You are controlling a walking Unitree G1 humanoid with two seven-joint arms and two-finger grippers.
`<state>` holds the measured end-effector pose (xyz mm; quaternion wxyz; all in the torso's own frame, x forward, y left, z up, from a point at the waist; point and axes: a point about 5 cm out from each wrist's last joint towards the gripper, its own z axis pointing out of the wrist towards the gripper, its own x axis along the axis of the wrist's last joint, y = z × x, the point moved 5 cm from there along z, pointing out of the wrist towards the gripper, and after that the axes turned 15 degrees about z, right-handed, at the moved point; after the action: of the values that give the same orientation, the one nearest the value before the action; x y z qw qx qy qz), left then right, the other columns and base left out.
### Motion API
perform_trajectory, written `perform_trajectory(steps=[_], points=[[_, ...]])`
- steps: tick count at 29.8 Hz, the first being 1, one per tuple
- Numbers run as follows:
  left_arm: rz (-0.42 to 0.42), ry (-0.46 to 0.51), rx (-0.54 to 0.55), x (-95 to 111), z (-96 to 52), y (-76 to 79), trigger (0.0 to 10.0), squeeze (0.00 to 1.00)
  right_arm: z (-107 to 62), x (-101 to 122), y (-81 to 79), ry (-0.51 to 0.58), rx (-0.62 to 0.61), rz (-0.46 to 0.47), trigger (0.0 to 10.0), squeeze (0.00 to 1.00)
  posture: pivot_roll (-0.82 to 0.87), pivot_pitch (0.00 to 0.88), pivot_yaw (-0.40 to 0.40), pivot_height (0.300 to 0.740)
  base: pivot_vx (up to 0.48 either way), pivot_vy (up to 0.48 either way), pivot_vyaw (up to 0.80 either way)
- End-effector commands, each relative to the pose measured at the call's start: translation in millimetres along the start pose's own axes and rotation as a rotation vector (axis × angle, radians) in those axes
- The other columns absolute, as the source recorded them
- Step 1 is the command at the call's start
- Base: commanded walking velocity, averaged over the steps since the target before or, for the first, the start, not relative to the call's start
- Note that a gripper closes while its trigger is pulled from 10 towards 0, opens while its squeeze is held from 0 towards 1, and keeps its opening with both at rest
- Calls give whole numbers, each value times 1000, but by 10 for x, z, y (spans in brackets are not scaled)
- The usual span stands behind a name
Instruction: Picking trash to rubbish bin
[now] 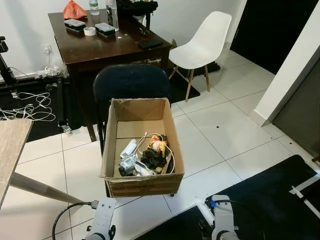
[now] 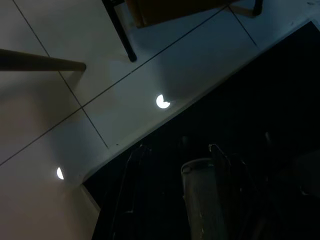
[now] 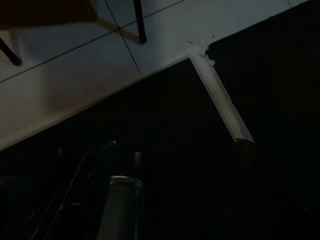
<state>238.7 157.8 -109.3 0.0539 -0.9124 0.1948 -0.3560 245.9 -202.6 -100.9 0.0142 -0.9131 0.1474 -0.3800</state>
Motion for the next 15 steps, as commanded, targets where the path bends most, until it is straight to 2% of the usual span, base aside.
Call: perform_trajectory(steps=[1,8,15], points=[[1,-13,-2,-72,-19,17,10000,0,-26,-90,66,-24,-7,-9,10000,0,102,60,-39,740,0,0,0],[5,-11,-4,-67,-19,27,10000,0,-40,-126,101,-34,-8,-20,10000,0,106,60,-38,740,0,0,0],[12,-9,-11,-45,-11,29,10000,0,-26,-109,48,-33,-2,-40,10000,0,92,67,-28,740,0,0,0]])
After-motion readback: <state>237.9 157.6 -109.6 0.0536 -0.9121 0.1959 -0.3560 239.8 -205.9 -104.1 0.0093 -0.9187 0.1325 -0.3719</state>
